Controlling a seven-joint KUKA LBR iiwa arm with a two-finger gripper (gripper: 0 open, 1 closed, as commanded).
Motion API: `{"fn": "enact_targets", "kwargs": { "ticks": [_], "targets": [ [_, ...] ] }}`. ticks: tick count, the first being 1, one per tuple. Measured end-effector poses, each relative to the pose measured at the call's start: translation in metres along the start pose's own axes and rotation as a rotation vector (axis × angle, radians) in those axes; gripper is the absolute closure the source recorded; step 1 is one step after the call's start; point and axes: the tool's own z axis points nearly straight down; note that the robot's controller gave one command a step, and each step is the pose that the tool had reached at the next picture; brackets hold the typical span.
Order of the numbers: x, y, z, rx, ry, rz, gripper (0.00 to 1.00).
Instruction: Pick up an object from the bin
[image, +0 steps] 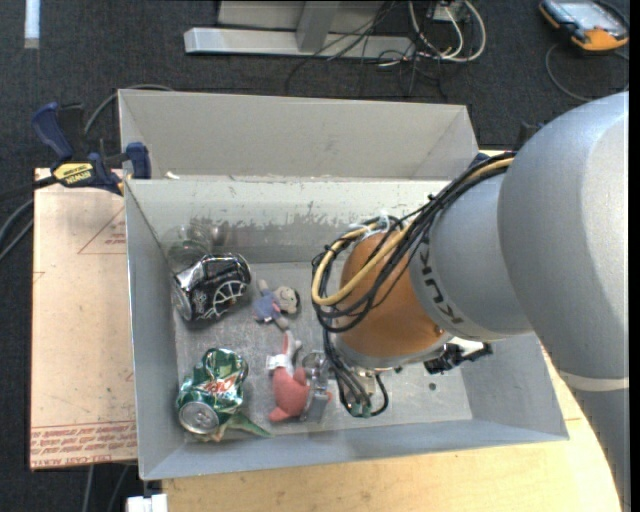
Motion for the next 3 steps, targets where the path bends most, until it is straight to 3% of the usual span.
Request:
{"fn": "enact_targets", "kwargs": {
  "ticks": [1,2,3],
  "targets": [
    [0.0,0.0,0.0,0.0,0.0,0.0,1.0],
    [-0.008,0.003,-0.094,-0.001,-0.001,0.033,1.0],
    [-0.008,0.003,-0.094,-0.001,-0.001,0.033,1.0]
  ]
}}
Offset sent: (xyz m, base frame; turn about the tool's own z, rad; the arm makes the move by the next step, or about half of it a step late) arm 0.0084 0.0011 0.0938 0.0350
